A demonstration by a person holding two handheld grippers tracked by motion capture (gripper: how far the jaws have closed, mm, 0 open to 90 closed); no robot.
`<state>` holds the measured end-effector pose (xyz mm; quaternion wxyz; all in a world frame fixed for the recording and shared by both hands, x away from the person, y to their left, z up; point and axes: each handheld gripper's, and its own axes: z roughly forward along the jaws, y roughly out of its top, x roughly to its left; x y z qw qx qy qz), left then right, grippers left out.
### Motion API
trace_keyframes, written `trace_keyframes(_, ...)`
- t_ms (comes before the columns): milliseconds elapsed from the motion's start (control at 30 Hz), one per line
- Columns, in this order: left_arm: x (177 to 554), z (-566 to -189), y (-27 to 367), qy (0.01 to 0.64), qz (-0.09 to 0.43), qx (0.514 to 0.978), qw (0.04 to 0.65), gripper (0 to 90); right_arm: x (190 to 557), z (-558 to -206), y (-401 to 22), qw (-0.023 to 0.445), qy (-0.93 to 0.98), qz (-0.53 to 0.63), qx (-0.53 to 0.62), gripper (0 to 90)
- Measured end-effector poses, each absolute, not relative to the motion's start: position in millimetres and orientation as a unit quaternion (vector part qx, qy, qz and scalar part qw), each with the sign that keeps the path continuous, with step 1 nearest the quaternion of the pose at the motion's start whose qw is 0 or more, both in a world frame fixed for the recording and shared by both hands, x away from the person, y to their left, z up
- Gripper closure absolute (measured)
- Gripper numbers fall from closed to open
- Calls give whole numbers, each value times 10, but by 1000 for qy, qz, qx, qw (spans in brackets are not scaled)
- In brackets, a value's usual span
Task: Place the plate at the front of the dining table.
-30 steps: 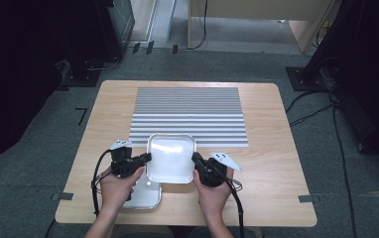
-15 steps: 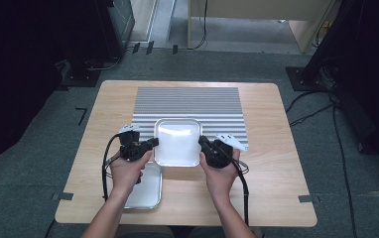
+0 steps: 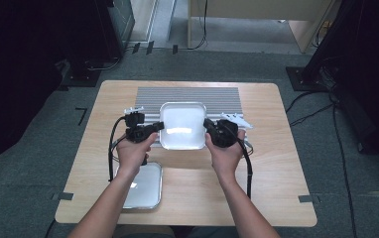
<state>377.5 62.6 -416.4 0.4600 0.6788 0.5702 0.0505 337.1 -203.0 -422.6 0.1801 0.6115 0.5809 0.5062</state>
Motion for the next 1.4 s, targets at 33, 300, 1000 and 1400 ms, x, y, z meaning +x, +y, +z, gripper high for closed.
trace_keyframes(33, 3806, -4153, 611, 570, 50, 678, 461, 888, 3407, -4208, -2046, 181, 580, 506, 613, 891)
trace_keyframes(300, 4107, -4151, 510, 585, 54, 668, 457, 891, 3727, -4131, -2104, 184, 590, 493, 612, 892)
trace_keyframes(1000, 4866, -4708, 248, 640, 26, 645, 417, 891, 4531, -4561, -2278, 150, 594, 445, 654, 886)
trace_keyframes(1400, 5055, -4996, 160, 655, 14, 647, 391, 865, 4761, -4853, -2312, 137, 595, 418, 672, 888)
